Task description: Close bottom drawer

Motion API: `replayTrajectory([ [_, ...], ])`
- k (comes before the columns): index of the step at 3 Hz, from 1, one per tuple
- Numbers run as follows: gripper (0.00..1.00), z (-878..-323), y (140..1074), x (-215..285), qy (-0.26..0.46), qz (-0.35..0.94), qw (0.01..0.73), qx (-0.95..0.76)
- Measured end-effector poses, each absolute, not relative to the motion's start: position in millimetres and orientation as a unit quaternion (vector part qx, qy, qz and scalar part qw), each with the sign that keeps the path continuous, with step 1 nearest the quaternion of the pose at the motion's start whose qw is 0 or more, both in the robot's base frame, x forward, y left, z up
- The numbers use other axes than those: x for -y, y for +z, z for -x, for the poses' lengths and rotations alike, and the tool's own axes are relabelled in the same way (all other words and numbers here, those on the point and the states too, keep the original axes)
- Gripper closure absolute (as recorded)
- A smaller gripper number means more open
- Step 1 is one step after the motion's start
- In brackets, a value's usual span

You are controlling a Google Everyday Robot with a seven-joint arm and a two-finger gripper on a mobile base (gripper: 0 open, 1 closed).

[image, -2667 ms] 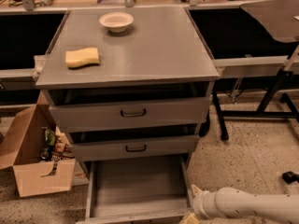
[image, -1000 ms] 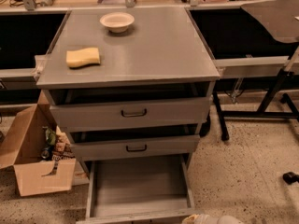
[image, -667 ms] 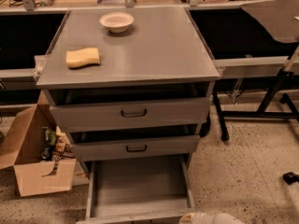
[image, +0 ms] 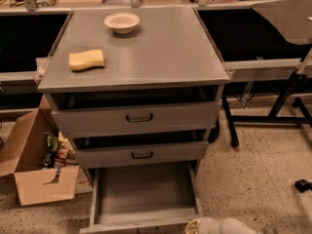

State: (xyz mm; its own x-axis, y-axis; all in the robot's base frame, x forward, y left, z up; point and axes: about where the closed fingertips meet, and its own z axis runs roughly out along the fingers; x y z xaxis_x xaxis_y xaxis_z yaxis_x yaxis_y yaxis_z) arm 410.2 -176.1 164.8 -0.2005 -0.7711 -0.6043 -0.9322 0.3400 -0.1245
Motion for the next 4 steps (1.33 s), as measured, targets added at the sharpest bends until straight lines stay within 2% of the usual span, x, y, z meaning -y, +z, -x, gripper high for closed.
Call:
replayTrajectory([
  [4,1.00,-445,169,177,0.152,0.533,0.325,-0.766],
])
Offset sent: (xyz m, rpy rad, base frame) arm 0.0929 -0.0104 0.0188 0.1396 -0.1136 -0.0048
